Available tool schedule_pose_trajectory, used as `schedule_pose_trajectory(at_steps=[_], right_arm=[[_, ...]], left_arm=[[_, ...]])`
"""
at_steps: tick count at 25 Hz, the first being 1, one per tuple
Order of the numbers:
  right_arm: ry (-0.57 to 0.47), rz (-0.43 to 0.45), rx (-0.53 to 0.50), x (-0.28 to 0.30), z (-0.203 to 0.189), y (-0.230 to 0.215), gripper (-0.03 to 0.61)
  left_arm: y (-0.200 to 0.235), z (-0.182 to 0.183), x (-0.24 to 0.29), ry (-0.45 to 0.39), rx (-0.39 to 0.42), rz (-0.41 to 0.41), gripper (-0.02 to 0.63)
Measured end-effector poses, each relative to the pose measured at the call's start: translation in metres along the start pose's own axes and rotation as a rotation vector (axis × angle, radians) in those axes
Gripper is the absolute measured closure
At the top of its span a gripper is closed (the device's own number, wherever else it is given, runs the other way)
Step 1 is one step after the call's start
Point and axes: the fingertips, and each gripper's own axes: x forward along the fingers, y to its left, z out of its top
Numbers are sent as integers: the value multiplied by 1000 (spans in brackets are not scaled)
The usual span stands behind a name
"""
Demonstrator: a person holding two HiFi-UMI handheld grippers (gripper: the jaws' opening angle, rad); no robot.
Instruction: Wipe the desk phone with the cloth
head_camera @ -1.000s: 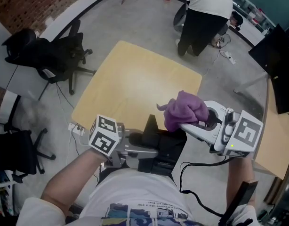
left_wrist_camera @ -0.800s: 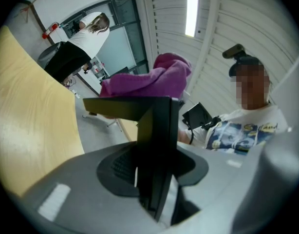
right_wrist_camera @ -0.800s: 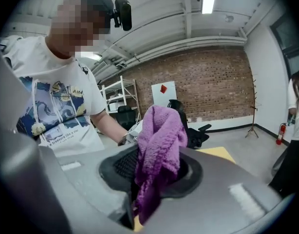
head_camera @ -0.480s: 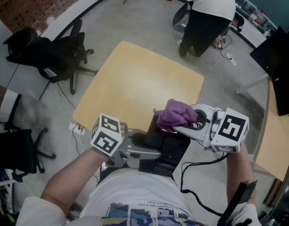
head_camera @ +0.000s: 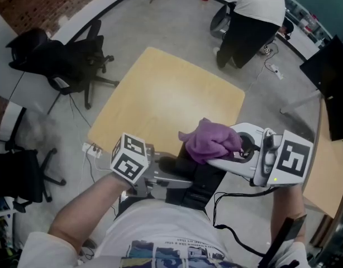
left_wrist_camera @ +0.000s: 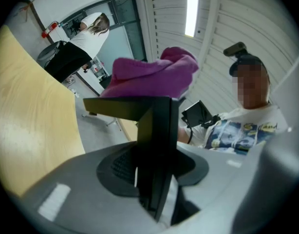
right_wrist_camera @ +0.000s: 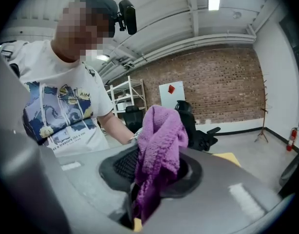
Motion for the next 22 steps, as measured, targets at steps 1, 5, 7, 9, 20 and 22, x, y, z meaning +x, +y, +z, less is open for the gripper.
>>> schedule_pose_trajectory(at_steps=[1, 5, 7, 9, 20, 22], right_arm=[[11, 24, -6, 5, 1, 3, 476], [85, 54, 16, 24, -19, -2, 476], [98, 54, 41, 32, -29, -11, 476], [112, 43, 51, 37, -39, -24, 476], [177, -75, 153, 46, -92, -78, 476], [123, -178, 177, 31, -91, -95, 476]], left_arm=[[-1, 1, 1, 3, 1, -2, 431], [-5, 2, 6, 15, 13, -6, 431], [-6, 1, 6, 18, 19, -6, 431], [-7, 1, 5, 17, 23, -7, 430], [-9, -4, -9, -9, 39, 3, 430], [-5, -3, -15, -19, 46, 7, 431]])
